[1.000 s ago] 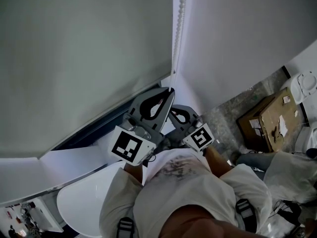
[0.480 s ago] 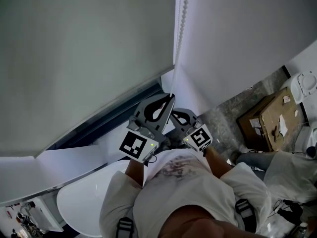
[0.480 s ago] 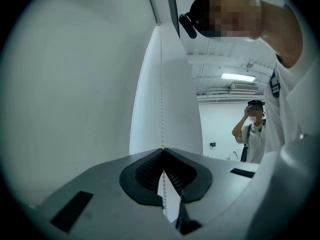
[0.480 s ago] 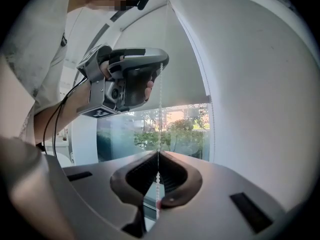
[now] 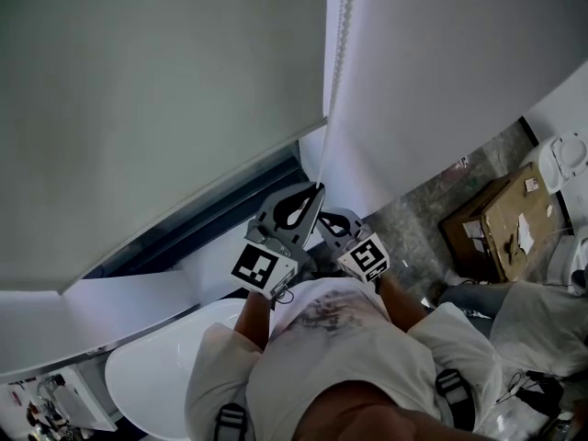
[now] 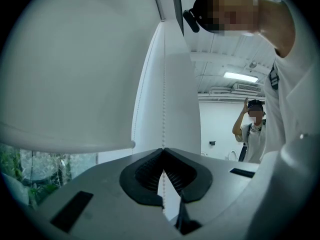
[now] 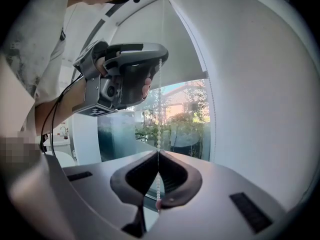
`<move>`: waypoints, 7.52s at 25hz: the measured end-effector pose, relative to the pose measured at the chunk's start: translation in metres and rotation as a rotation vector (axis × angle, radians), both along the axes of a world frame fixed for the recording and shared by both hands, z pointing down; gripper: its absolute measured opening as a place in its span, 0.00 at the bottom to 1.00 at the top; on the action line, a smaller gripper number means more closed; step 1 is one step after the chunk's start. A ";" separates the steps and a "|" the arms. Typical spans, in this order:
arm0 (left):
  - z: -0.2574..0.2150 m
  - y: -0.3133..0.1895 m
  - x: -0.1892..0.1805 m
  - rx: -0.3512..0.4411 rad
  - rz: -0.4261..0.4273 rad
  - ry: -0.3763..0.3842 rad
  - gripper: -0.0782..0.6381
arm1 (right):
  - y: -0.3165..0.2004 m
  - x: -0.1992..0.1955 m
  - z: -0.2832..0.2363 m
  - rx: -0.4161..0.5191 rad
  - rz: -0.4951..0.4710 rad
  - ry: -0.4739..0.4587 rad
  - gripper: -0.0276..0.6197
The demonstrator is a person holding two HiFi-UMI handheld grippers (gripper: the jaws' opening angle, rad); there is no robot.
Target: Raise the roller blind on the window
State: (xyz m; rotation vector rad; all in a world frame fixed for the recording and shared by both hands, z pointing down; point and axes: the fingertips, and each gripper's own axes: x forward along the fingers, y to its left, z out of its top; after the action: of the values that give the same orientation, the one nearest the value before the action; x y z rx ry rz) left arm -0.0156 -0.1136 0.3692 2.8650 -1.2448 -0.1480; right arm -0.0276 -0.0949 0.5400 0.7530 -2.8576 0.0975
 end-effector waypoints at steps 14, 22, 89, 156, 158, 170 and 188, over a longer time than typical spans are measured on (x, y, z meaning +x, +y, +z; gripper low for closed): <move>0.062 0.002 0.004 -0.097 0.015 -0.032 0.12 | 0.014 0.007 0.059 -0.097 -0.001 0.088 0.14; 0.059 0.002 0.001 -0.092 0.010 -0.014 0.12 | 0.025 0.009 0.047 -0.076 -0.047 0.096 0.14; 0.167 0.014 0.018 -0.175 0.080 -0.076 0.12 | -0.014 0.010 -0.216 0.195 0.055 -0.198 0.14; -0.117 0.010 0.002 0.112 0.112 -0.015 0.21 | 0.003 -0.007 -0.122 0.173 0.024 -0.078 0.14; -0.117 0.008 0.003 0.118 0.095 -0.021 0.17 | 0.003 -0.008 -0.122 0.172 0.022 -0.078 0.14; -0.091 0.013 0.003 0.093 0.064 -0.021 0.12 | 0.002 -0.009 -0.096 0.126 0.007 -0.033 0.14; -0.009 0.011 0.005 -0.036 0.064 -0.006 0.12 | 0.009 0.000 -0.011 -0.029 0.014 0.094 0.14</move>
State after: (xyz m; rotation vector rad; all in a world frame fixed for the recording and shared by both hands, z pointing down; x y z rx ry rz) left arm -0.0108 -0.1025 0.3599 2.8721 -1.1434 -0.1151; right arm -0.0279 -0.0861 0.5289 0.7511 -2.7564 0.1027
